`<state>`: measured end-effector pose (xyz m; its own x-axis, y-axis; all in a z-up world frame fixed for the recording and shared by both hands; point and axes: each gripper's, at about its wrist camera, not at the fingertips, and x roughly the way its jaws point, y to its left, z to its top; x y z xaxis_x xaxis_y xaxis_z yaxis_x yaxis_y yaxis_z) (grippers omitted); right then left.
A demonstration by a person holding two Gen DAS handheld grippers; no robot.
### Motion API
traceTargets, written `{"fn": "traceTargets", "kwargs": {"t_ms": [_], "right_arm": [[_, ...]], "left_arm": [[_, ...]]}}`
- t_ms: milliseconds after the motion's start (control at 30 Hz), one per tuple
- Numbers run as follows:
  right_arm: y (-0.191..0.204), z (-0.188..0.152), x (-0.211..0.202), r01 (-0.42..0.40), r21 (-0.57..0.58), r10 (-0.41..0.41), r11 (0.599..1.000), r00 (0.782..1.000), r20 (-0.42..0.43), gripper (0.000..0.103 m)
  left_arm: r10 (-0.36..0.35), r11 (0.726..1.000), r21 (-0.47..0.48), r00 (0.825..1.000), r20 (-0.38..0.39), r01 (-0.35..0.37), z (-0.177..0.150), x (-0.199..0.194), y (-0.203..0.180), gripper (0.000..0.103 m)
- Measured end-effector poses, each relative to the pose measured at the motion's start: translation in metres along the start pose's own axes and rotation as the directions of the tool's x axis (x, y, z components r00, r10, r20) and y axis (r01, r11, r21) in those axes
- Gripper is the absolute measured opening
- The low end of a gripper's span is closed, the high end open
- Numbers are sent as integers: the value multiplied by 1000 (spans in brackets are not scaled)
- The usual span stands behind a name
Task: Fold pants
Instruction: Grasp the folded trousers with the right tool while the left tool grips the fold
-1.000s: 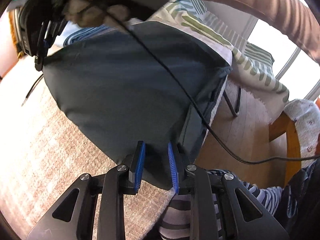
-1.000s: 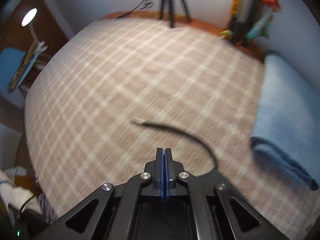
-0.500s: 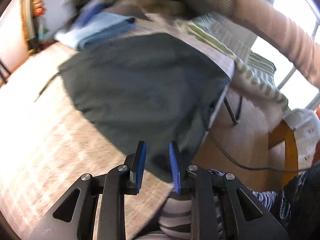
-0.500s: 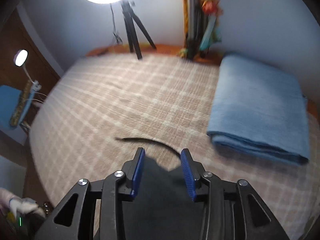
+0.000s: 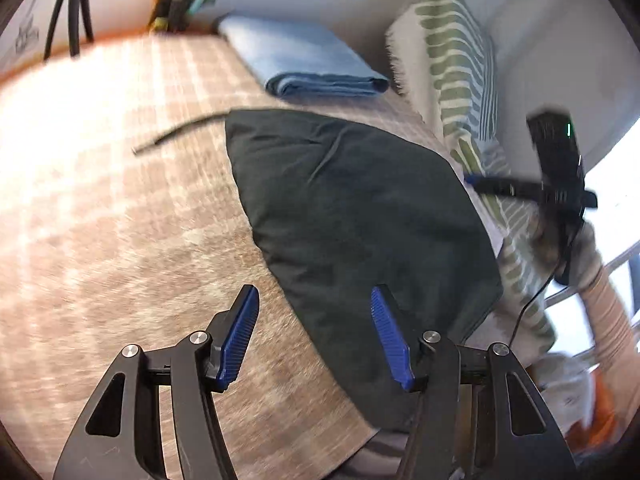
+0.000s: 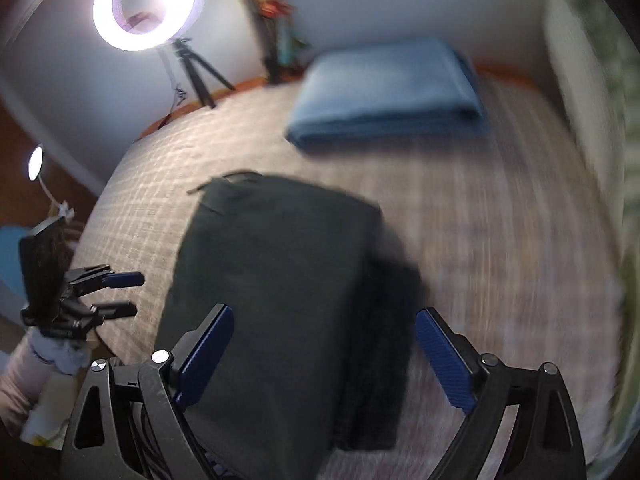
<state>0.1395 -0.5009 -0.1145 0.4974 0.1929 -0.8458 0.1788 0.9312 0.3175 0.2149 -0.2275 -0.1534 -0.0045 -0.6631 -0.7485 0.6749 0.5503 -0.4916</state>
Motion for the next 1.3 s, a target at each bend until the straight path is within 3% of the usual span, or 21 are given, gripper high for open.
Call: {"fn": "traceTargets", "kwargs": {"t_ms": [133, 300, 567, 667, 767, 833, 933, 1167, 1300], "right_arm": [[-32, -15, 13, -102, 94, 104, 990, 995, -8, 94], [-63, -29, 26, -228, 190, 233, 955, 972, -5, 94], [-64, -40, 48, -458, 212, 464, 863, 885, 22, 100], [-54, -40, 50, -432, 174, 435, 885, 900, 24, 97], [-50, -41, 49, -383, 168, 385, 908, 923, 21, 79], [-47, -42, 47, -332, 153, 334, 931, 942, 12, 55], [-49, -45, 45, -309, 173, 312, 935, 950, 12, 41], [-10, -44, 12, -205, 69, 201, 976, 977, 63, 33], [3, -40, -7, -190, 45, 185, 981, 977, 106, 33]], "left_arm": [[4, 999, -47, 999, -35, -5, 4, 21, 5, 58], [-32, 994, -102, 999, -34, 28, 3, 37, 8, 57], [-49, 992, -112, 999, 5, 50, 11, 45, 6, 54], [-27, 995, -97, 1000, 10, 28, 13, 47, 5, 37], [-18, 994, -107, 1000, 11, 19, 16, 53, 8, 25], [-10, 994, -109, 1000, 18, 12, 17, 55, 8, 17], [8, 996, -91, 1000, 30, -5, 16, 54, 3, 12], [23, 999, -33, 995, 92, -20, 19, 35, -16, 8], [29, 999, 17, 990, 139, -31, 26, 20, -30, 7]]}}
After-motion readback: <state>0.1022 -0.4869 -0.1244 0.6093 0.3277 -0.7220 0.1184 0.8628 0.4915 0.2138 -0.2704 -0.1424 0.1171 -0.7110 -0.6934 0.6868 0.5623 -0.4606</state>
